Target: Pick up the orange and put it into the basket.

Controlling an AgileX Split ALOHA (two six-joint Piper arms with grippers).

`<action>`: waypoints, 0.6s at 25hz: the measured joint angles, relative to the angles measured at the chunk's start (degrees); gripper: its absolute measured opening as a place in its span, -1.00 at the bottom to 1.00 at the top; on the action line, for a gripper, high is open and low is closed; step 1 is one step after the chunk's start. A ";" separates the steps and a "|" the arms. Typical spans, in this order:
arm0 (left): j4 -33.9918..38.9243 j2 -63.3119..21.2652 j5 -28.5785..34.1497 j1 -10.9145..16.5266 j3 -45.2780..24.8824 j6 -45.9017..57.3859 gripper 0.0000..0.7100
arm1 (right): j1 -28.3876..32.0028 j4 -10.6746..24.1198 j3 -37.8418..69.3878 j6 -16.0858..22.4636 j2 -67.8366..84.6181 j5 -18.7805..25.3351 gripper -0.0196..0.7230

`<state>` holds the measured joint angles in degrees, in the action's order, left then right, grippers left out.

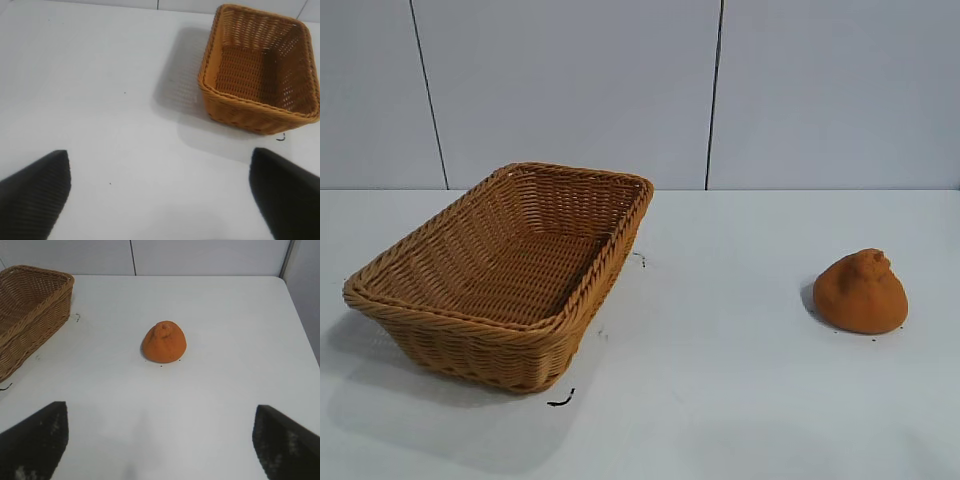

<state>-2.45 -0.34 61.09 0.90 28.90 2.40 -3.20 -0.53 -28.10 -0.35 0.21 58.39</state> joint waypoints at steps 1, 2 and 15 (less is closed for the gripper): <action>0.00 0.00 0.00 0.00 0.00 0.00 0.96 | 0.00 0.00 0.00 0.00 0.00 0.00 0.92; 0.00 0.00 0.00 0.00 0.00 0.00 0.96 | 0.00 0.00 0.00 0.00 0.00 0.00 0.92; 0.97 0.14 -0.26 0.00 0.38 0.00 0.96 | 0.00 0.00 0.00 0.00 0.00 0.00 0.92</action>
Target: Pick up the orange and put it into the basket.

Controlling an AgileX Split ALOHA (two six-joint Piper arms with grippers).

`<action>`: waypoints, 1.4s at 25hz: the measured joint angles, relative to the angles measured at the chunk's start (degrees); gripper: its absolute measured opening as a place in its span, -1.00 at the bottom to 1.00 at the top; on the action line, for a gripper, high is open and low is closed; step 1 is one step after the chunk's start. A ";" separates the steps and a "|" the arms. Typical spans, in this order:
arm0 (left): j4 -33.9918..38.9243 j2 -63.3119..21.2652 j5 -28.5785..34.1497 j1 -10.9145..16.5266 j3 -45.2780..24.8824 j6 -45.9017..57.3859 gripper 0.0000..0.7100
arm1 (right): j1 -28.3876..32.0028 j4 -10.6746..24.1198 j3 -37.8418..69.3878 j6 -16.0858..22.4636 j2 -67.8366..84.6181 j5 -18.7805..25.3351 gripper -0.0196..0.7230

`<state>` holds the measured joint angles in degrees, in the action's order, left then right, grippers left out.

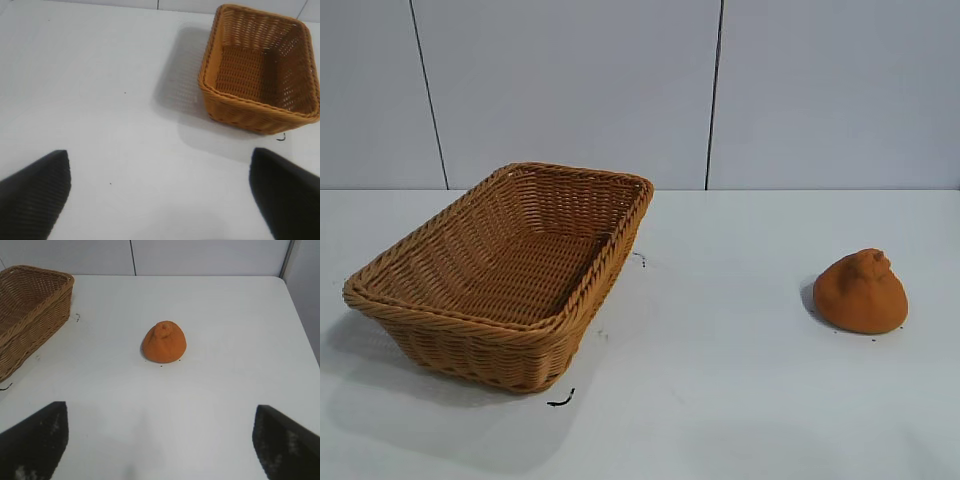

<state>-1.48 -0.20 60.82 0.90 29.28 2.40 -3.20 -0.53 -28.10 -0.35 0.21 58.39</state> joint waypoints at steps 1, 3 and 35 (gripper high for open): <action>0.31 0.76 -0.07 0.00 0.66 0.00 0.96 | 0.00 0.00 0.00 0.00 0.00 0.00 0.92; 0.60 4.66 -0.67 0.00 3.53 0.00 0.96 | 0.00 0.00 0.00 0.00 0.00 0.00 0.92; -19.46 64.93 -12.71 -14.06 27.12 -4.08 0.96 | 0.00 0.00 0.00 0.00 0.00 0.06 0.92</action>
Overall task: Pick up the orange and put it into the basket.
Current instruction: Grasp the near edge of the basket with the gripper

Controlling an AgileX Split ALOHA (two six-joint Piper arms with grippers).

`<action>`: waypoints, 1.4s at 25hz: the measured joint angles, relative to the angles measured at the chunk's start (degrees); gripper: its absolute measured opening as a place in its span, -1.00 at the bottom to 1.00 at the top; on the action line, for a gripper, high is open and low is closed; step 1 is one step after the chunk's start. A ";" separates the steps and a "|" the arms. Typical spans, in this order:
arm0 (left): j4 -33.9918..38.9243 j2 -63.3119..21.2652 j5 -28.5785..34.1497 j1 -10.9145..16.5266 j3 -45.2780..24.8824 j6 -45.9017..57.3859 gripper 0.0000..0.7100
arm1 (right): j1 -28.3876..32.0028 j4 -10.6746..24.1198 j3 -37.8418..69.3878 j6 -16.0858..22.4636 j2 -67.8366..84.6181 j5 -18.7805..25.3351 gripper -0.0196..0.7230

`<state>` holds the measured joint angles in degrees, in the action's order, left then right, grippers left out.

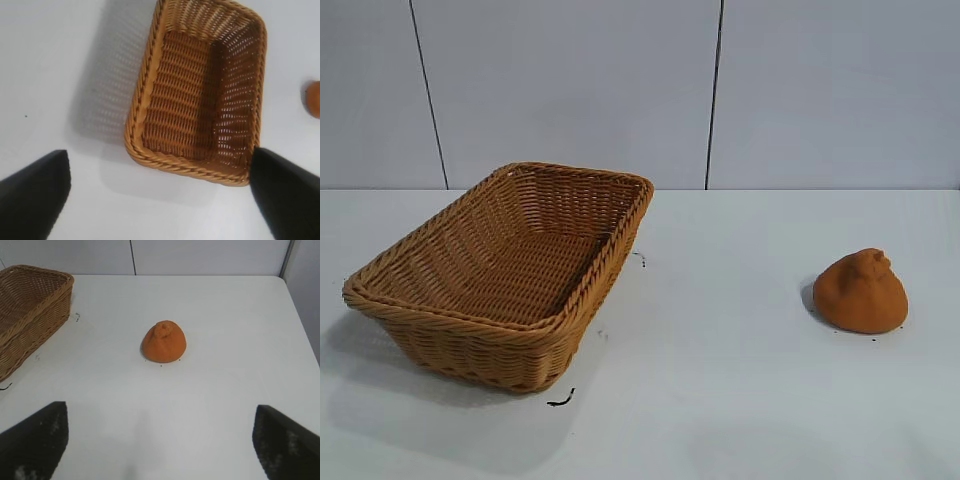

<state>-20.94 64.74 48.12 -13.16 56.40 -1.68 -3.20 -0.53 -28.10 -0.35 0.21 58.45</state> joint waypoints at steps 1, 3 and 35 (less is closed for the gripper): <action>1.48 0.00 -0.35 -2.26 0.00 3.45 0.96 | 0.00 0.00 0.00 0.00 0.00 0.00 0.92; 4.12 0.00 -0.71 -6.39 0.00 8.78 0.96 | 0.00 0.00 0.00 0.00 0.00 0.00 0.92; 18.82 27.18 -9.34 -14.78 0.18 91.17 0.96 | 0.00 0.00 0.00 0.00 0.00 -0.07 0.92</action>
<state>-2.12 91.91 38.78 -27.94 56.58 89.49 -3.20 -0.53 -28.10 -0.35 0.21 58.38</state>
